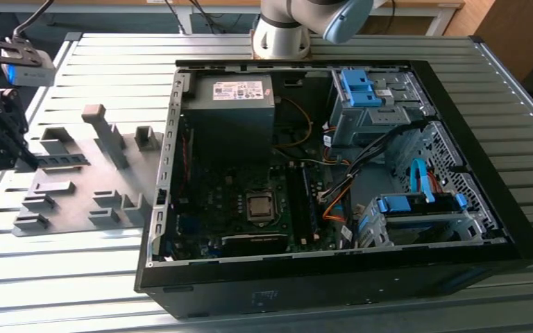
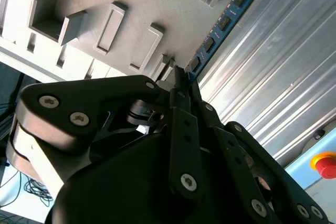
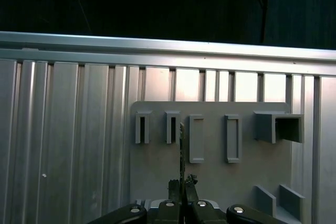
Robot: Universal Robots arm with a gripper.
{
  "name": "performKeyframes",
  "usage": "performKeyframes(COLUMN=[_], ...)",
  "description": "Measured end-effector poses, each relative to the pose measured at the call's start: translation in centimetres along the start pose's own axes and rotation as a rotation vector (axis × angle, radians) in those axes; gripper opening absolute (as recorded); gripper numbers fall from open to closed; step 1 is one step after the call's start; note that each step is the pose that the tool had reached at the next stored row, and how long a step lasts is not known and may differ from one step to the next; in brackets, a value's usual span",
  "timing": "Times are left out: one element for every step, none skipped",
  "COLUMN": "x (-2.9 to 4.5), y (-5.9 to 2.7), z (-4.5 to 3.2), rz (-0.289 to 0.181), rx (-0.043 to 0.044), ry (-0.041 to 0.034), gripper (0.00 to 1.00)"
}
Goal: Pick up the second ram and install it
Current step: 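Pick up the second ram and move it above second insertion slot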
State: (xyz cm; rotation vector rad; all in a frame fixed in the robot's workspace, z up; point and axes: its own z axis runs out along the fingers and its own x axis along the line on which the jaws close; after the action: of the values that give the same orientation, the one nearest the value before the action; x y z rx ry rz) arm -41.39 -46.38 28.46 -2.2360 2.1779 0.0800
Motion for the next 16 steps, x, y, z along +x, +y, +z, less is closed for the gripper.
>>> performKeyframes(x=[0.0, 0.0, 0.0, 0.0, -0.01, -0.01, -0.01, -0.01, -0.01, -0.01, -0.01, -0.01, -0.01, -0.02, -0.02, -0.02], y=[0.0, 0.0, 0.0, 0.0, 0.0, 0.0, 0.0, 0.0, 0.0, 0.0, 0.0, 0.0, 0.0, 0.01, 0.01, 0.01], z=[-0.03, -0.05, -0.08, -0.1, -0.12, -0.13, -0.16, -0.18, -0.2, -0.22, -0.24, -0.26, -0.28, -0.38, -0.43, -0.44], rz=[0.0, 0.0, 0.0, 0.0, 0.0, 0.0, 0.0, 0.0, 0.0, 0.0, 0.0, 0.0, 0.0, 0.0, 0.0, 0.0], rx=[-0.0001, 0.0, -0.0001, -0.0001, -0.0001, 0.0, -0.0001, -0.0001, -0.0001, 0.0, 0.0, -0.0001, 0.0, -0.0001, -0.0001, -0.0001], ry=[0.0, 0.0, 0.0, 0.0001, 0.0, 0.0, 0.0001, 0.0, 0.0, 0.0, 0.0, 0.0, 0.0, 0.0, 0.0, 0.0001], gripper=[0.14, 0.14, 0.14, 0.14, 0.14, 0.14, 0.14, 0.14, 0.14, 0.14, 0.14, 0.14, 0.14, 0.14, 0.14, 0.14])
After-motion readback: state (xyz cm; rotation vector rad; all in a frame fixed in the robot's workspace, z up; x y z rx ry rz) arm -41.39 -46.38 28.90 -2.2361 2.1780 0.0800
